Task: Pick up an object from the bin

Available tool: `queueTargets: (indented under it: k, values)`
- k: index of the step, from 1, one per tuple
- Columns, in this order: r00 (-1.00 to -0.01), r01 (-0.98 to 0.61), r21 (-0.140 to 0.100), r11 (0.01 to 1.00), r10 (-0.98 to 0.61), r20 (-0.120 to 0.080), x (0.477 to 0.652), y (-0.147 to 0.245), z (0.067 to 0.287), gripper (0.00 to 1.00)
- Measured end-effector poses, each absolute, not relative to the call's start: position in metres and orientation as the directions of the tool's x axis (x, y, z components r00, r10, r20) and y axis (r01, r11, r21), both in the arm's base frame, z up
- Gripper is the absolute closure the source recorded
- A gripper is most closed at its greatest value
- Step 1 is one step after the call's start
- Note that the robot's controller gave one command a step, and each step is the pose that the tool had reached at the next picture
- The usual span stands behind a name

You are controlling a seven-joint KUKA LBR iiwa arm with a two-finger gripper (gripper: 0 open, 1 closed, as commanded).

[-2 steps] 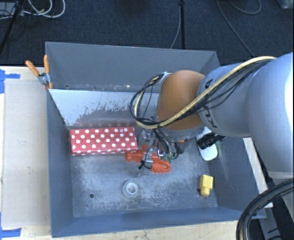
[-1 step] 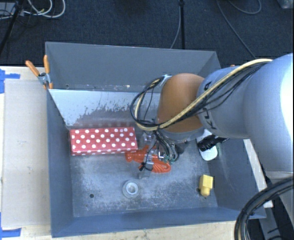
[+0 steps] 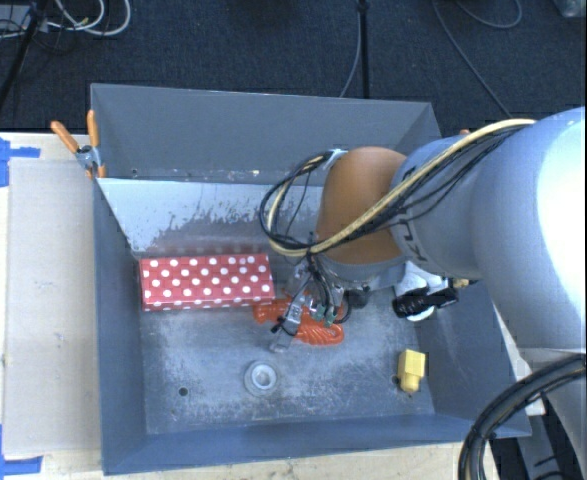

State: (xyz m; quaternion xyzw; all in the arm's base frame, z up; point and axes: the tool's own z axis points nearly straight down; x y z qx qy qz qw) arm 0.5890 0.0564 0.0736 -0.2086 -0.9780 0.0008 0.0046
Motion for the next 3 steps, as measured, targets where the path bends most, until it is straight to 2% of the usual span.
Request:
queueTargets:
  k: [1, 2, 3]
  values:
    - [-0.915, 0.403, -0.005, 0.915, 0.403, 0.007, 0.587, 0.047, 0.072, 1.0]
    - [-0.915, 0.403, -0.005, 0.915, 0.403, 0.008, 0.587, 0.047, 0.072, 1.0]
    - [-0.901, 0.433, -0.004, 0.901, 0.433, 0.007, 0.599, 0.053, 0.27, 1.0]
